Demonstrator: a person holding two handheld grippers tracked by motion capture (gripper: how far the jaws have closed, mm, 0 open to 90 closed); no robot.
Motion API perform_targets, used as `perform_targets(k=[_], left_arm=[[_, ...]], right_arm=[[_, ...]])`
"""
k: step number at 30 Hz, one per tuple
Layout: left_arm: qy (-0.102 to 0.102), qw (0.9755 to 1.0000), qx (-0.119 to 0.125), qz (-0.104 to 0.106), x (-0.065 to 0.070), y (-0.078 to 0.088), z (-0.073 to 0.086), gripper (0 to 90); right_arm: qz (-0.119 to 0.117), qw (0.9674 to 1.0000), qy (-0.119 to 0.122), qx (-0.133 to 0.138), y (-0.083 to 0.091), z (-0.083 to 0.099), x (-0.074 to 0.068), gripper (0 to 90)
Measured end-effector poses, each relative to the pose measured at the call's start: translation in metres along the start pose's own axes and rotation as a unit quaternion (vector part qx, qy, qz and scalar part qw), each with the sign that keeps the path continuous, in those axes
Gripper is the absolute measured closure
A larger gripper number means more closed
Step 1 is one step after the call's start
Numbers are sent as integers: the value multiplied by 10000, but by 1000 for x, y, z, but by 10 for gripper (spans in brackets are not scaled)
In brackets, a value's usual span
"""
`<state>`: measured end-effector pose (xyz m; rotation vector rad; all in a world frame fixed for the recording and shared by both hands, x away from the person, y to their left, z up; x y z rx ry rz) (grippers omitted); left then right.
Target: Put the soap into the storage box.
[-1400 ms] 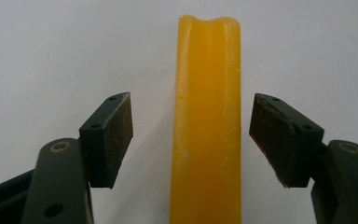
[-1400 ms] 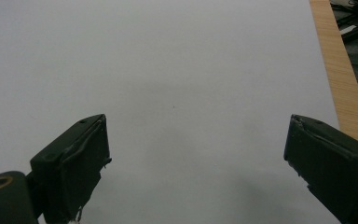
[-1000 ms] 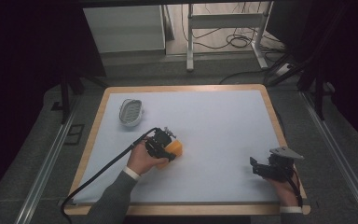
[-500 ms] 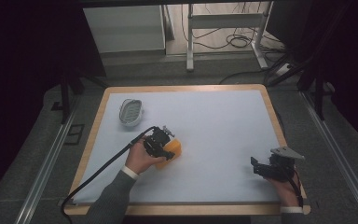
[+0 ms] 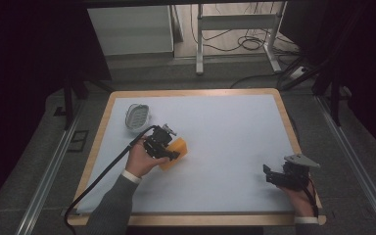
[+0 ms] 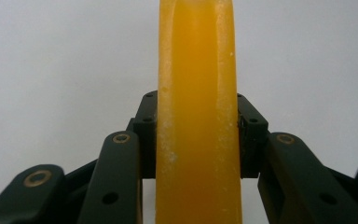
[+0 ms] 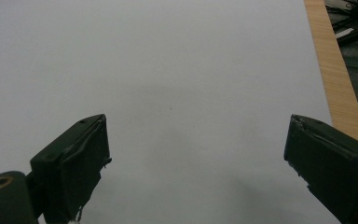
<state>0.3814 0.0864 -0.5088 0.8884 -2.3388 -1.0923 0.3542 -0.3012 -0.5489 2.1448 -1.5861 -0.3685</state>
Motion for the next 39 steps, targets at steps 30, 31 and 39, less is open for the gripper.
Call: perform_targets(k=[30, 31, 39], left_arm=[[240, 9995, 78, -180, -33, 17, -5, 613], [238, 9995, 75, -175, -34, 17, -5, 613], [351, 9991, 86, -218, -43, 17, -2, 613]], right_arm=[[58, 10000, -21, 23, 1, 1, 4, 67], [60, 10000, -25, 20, 1, 1, 4, 67], [95, 9999, -60, 3, 2, 1, 6, 67]])
Point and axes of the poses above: each handheld gripper's, and its own axes: y roughly backward along the jaws, z roughly out of its underside, x roughly to its right, the point moved 6 cm from there along -y, roughly forward along the jaws, and after that the axes turned 6 degrees about x, right-handed, at the moved point
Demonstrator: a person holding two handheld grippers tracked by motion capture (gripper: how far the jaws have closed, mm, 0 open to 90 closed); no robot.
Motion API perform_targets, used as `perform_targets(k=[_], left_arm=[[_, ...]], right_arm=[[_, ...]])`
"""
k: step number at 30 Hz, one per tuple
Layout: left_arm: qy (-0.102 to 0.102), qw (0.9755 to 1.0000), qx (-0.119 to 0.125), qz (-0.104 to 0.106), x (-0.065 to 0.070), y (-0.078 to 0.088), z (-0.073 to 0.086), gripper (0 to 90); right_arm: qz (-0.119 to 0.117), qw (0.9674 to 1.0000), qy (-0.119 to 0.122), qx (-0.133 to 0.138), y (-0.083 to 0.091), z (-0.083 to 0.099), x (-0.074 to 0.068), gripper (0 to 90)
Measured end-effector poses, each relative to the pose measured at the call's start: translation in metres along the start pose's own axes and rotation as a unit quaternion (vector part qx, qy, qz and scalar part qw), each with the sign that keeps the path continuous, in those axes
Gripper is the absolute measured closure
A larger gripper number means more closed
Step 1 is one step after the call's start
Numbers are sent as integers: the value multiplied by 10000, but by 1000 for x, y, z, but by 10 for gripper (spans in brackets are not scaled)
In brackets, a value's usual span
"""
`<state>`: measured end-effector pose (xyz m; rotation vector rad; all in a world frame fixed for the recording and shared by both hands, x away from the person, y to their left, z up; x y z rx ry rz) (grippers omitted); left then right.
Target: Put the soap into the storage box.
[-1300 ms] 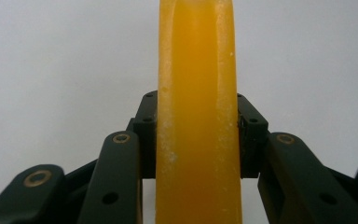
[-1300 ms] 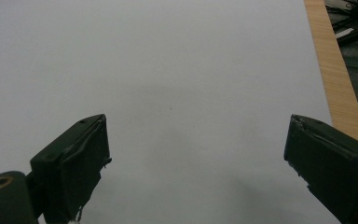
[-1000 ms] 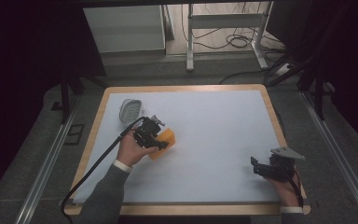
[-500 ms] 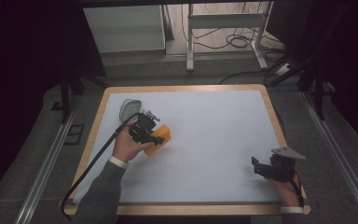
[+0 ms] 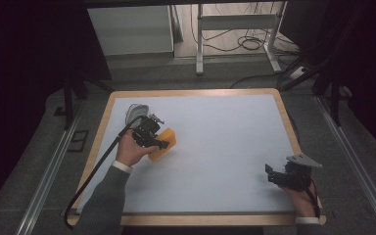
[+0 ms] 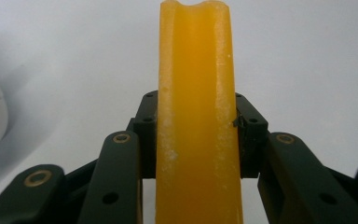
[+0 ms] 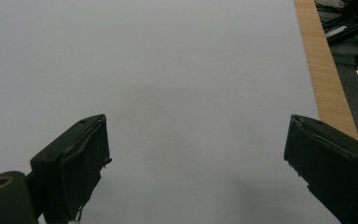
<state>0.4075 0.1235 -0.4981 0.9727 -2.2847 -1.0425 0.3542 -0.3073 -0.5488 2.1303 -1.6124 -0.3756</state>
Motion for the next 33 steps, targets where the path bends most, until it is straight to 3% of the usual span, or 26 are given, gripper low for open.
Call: perform_targets(k=[24, 33], left_arm=[[331, 9992, 85, -212, -41, 16, -9, 613], [438, 9986, 111, -286, -51, 19, -13, 613]], right_arm=[[47, 10000, -30, -31, -1, 2, 2, 67], [51, 10000, -32, -47, -1, 2, 2, 67]])
Point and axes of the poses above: each handheld gripper's, and its own axes: y roughly backward along the jaws, z roughly out of its underside, x roughly to its right, the point moved 6 cm from there along -y, roughly forward along the jaws, and after that the axes turned 6 degrees about x, right-handed, at the moved point
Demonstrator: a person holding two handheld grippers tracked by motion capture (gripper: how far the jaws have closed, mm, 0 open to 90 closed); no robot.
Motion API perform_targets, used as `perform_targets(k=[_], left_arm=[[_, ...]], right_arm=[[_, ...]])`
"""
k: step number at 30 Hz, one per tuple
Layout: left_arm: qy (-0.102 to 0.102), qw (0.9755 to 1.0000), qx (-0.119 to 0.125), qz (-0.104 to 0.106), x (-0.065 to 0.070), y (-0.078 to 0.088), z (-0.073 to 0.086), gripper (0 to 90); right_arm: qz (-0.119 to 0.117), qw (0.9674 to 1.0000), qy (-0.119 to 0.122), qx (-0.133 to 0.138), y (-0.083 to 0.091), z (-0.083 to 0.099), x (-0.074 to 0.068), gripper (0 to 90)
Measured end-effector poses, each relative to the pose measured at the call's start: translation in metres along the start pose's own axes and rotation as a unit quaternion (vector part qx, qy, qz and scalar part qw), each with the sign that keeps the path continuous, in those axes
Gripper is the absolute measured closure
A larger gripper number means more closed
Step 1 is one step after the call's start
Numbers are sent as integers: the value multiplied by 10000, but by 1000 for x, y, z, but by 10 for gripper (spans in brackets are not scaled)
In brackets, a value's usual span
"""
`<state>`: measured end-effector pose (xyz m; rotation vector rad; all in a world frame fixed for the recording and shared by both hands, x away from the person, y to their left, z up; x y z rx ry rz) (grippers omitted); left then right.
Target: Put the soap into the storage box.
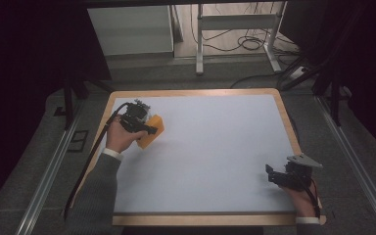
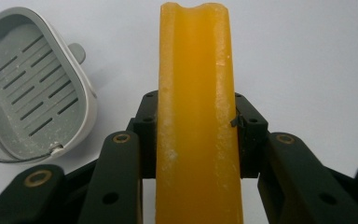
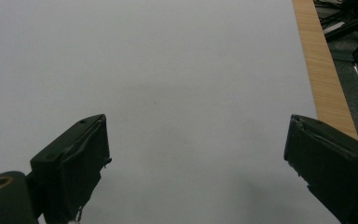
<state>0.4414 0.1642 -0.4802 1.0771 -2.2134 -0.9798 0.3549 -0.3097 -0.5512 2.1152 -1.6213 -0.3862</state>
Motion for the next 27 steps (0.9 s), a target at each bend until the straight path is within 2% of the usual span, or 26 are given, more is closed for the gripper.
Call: perform_targets(k=[9, 16, 27], left_arm=[[62, 10000, 33, 15, -4, -1, -2, 613], [133, 9999, 50, -66, -13, 0, -6, 613], [160, 9998, 1, -146, -19, -3, -13, 613]], right_arm=[[16, 10000, -2, -12, 0, 1, 1, 67], [16, 10000, -12, -16, 0, 1, 1, 67], [30, 10000, -6, -24, 0, 1, 2, 67]])
Point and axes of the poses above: each handheld gripper's, and its own axes: y roughly backward along the jaws, z roughly out of its underside, x roughly to its right, the point moved 6 cm from there along -y, roughly forward along the jaws, and after that the axes turned 6 degrees about x, right-handed, at the moved point
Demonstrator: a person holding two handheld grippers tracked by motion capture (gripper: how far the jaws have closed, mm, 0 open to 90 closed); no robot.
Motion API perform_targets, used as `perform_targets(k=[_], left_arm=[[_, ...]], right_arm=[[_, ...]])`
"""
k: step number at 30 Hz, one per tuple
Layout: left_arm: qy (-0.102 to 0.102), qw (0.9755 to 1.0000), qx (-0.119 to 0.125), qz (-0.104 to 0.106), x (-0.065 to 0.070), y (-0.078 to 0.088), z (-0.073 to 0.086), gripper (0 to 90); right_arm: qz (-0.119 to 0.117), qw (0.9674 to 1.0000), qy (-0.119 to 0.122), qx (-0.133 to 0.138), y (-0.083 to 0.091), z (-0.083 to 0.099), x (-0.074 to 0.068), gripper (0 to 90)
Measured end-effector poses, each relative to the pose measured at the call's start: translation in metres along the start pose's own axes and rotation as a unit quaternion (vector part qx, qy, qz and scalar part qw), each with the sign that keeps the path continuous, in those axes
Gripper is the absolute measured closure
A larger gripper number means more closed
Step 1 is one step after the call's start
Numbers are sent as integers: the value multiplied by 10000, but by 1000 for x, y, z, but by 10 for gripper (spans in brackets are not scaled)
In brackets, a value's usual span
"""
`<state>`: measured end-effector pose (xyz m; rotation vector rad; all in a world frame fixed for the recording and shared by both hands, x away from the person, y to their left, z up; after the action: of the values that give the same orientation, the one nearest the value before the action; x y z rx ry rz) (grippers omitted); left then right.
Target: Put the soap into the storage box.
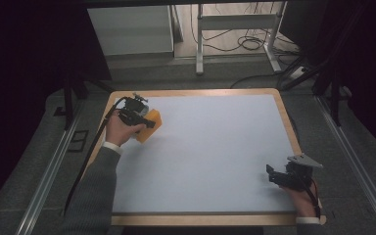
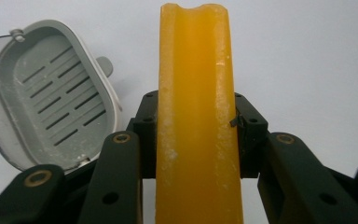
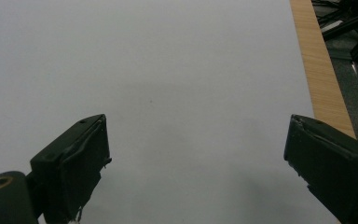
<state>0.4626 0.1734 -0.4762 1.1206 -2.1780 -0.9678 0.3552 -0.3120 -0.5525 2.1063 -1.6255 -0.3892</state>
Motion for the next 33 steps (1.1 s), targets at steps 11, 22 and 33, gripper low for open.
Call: perform_targets(k=[11, 22, 33], left_arm=[[84, 9999, 38, -66, -8, -1, -11, 613], [287, 9995, 113, -45, -20, -2, -18, 613], [503, 9985, 133, -176, -37, -11, -25, 613]], right_arm=[[35, 10000, -22, -13, 0, 1, 2, 67], [45, 10000, -38, -32, 0, 2, 3, 67], [65, 10000, -38, -51, -1, 3, 3, 67]])
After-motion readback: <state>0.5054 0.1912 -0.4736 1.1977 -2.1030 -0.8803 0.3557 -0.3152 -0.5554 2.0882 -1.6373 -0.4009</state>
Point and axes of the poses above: each handheld gripper's, and its own axes: y roughly backward along the jaws, z roughly out of its underside, x roughly to its right, the point moved 6 cm from there along -y, roughly forward along the jaws, and after that the axes turned 6 degrees about x, right-handed, at the moved point
